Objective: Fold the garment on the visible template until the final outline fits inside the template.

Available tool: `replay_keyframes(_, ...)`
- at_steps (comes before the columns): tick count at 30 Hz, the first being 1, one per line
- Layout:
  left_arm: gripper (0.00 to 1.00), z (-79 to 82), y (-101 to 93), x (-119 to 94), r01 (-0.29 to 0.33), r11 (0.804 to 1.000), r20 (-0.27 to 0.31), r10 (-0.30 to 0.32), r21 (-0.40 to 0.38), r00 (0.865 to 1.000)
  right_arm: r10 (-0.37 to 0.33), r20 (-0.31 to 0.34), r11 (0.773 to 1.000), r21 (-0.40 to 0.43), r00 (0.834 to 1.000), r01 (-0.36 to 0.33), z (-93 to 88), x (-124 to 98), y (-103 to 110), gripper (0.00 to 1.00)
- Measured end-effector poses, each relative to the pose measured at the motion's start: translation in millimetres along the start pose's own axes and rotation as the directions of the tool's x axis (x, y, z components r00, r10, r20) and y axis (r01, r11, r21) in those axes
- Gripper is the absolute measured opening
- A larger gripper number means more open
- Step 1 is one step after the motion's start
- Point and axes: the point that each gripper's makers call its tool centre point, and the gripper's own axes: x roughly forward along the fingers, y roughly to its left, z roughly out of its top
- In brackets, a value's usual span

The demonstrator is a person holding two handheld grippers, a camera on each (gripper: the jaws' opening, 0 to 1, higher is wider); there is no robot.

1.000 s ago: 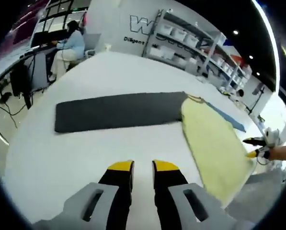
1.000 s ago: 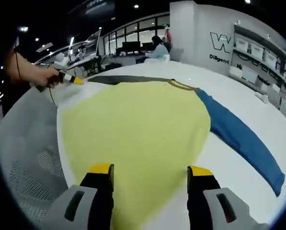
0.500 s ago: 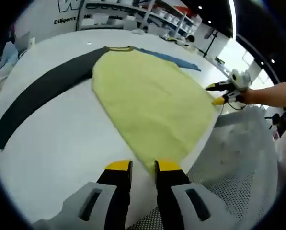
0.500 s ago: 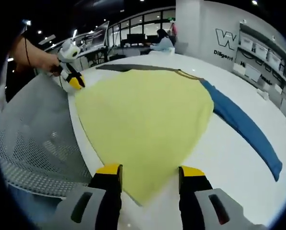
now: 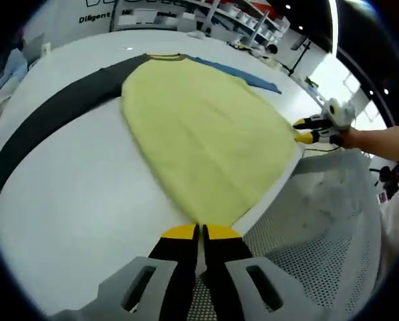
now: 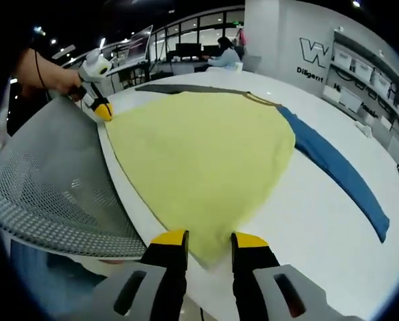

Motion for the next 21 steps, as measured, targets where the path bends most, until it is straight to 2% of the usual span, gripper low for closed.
replay_keyframes(2,0.02,-1.5,8.3,-2,-0.035,0.999,0.001,0.035,-0.014,0.999,-0.001,-0.005,1.0,-0.007,1.0,0.001,-1.0,-2,0,0.12)
replay_keyframes(3,0.02,-1.6,9.0,-3,-0.037,0.998,0.005,0.037,-0.046,0.999,0.003,-0.009,1.0,-0.005,1.0,-0.003,-1.6,-2,1,0.09)
replay_keyframes(5,0.02,-0.9,6.0,-2,-0.028,0.999,0.013,0.029,-0.044,1.0,0.016,-0.019,0.999,-0.028,1.0,-0.017,-3.9,-4,6,0.01)
replay_keyframes(7,0.02,-4.1,6.0,0,-0.039,0.999,0.001,0.039,-0.022,0.999,0.021,-0.022,0.999,-0.038,1.0,-0.022,-5.2,-5,9,0.0)
replay_keyframes(12,0.03,-7.0,11.8,0,-0.063,0.997,-0.012,0.063,-0.044,0.998,0.04,-0.023,0.999,-0.023,0.999,-0.04,-7.4,-7,14,0.0)
replay_keyframes(15,0.03,-6.2,11.7,-1,-0.062,0.997,-0.01,0.062,-0.05,0.998,0.038,-0.007,0.994,0.106,0.999,-0.037,-7.9,-10,11,0.0)
replay_keyframes(16,0.03,-6.2,11.6,-1,-0.063,0.997,-0.01,0.062,-0.05,0.998,0.038,0.0,0.993,0.115,0.999,-0.038,-7.7,-11,10,0.0)
replay_keyframes(19,0.03,-6.5,11.2,-1,-0.067,0.996,-0.011,0.066,-0.051,0.998,0.049,-0.015,0.996,0.081,0.999,-0.048,-12.4,-14,13,0.0)
replay_keyframes(21,0.03,-6.0,11.3,-1,-0.068,0.997,-0.009,0.068,-0.047,0.998,0.06,-0.008,0.994,0.092,0.998,-0.059,-12.0,-16,15,0.0)
